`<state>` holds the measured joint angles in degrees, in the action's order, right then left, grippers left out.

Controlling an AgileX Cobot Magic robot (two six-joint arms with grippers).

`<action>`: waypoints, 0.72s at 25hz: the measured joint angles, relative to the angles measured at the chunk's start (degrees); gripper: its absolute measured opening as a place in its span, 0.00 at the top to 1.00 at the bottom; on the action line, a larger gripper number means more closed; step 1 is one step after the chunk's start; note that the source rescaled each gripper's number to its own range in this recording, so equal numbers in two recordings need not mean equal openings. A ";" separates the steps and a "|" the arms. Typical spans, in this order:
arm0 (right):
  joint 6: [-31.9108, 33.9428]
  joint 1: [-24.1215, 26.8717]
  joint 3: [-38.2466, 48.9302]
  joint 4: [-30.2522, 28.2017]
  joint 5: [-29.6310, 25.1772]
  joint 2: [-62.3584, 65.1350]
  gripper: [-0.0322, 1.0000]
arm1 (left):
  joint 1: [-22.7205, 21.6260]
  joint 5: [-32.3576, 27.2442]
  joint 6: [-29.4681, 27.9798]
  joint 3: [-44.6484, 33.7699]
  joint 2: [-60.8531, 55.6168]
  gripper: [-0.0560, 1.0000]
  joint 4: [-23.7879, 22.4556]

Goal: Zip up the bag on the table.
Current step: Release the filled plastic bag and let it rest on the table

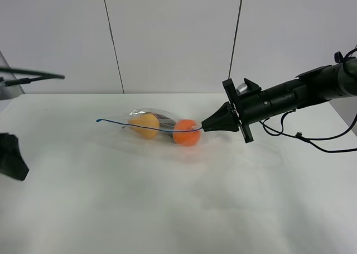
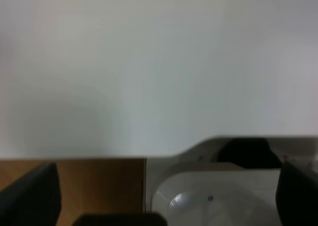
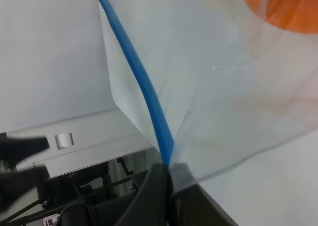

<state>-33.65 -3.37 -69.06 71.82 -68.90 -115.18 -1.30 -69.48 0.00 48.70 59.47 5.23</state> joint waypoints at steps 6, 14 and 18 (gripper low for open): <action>-0.05 0.00 0.00 0.00 0.00 0.00 0.97 | 0.00 4.94 0.00 -15.13 -19.91 0.00 -0.20; -0.18 0.00 0.00 -0.05 0.00 0.00 0.97 | 0.00 8.24 0.00 -20.11 -38.92 0.00 -0.32; -0.18 0.00 0.00 -0.05 0.00 0.00 0.97 | 0.00 8.24 0.00 -20.11 -44.09 0.00 -0.32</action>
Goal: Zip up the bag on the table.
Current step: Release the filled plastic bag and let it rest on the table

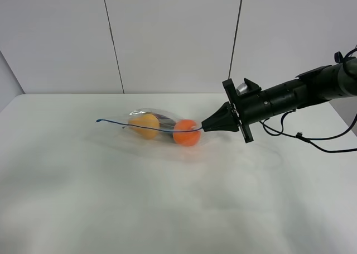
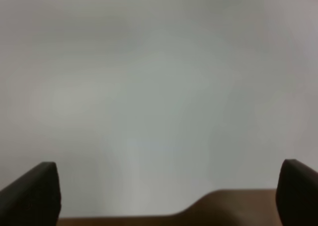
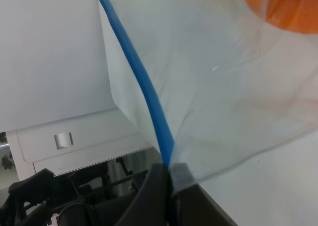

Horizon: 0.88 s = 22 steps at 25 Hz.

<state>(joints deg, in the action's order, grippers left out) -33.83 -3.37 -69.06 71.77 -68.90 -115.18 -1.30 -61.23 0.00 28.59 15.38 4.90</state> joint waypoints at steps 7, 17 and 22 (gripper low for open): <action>-0.05 0.00 0.00 -0.17 0.00 0.00 0.97 | 0.00 0.00 0.00 0.00 -9.48 0.00 0.00; 0.16 0.00 0.00 -2.78 -0.11 0.00 0.71 | 0.00 -0.12 0.00 0.00 -15.75 0.00 0.09; 0.82 0.00 0.00 -5.31 -0.15 0.00 0.14 | 0.00 -0.12 0.00 0.00 -15.75 0.00 0.09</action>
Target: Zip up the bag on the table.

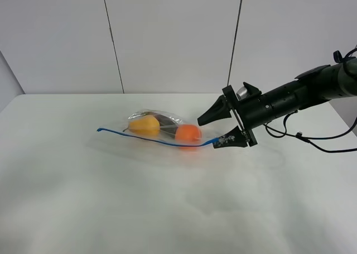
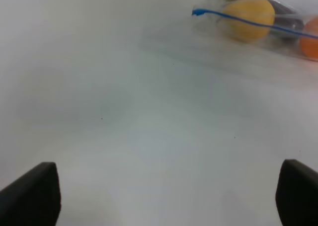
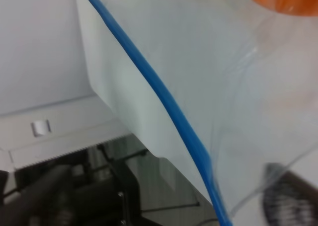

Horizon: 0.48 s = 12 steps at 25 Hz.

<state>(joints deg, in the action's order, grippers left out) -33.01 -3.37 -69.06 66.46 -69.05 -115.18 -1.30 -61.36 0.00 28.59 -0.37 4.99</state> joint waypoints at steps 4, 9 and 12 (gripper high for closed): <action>2.63 0.00 -2.57 -10.01 -0.26 0.01 0.06 | 0.00 0.00 0.00 0.00 0.00 0.00 0.00; 13.96 0.00 -13.90 -32.84 -0.41 0.01 0.04 | 0.00 0.00 0.00 0.00 0.00 0.00 0.00; 19.21 -0.47 -20.64 -46.16 -0.35 0.01 0.04 | 0.00 0.00 0.00 0.00 0.00 0.00 0.00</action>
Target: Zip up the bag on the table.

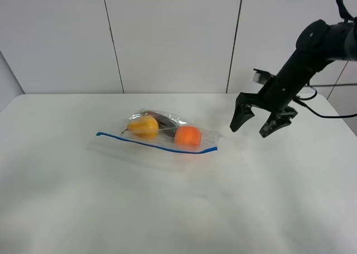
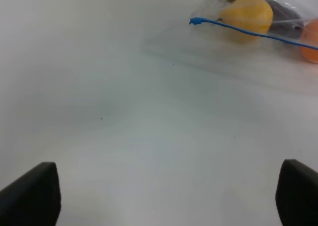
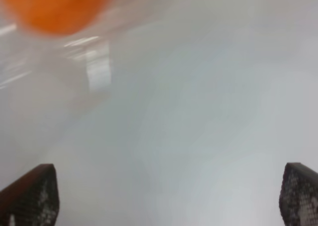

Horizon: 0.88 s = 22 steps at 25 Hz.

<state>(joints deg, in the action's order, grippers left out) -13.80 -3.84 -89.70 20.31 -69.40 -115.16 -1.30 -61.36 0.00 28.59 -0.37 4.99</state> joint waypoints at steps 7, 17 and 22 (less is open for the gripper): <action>6.04 -0.64 -5.88 -15.39 -0.08 0.57 0.04 | 0.00 0.00 0.00 0.00 0.00 0.00 0.00; 8.58 -0.64 1.38 -20.90 -0.07 11.36 0.04 | 0.00 0.00 0.00 0.00 0.00 0.00 0.00; 9.76 -0.64 11.93 -20.97 -0.07 20.09 0.04 | 0.00 0.00 0.00 0.00 0.00 0.00 0.00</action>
<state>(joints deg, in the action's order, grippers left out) -4.04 -4.48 -77.77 -0.66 -69.47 -95.07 -1.30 -61.36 0.00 28.59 -0.37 4.99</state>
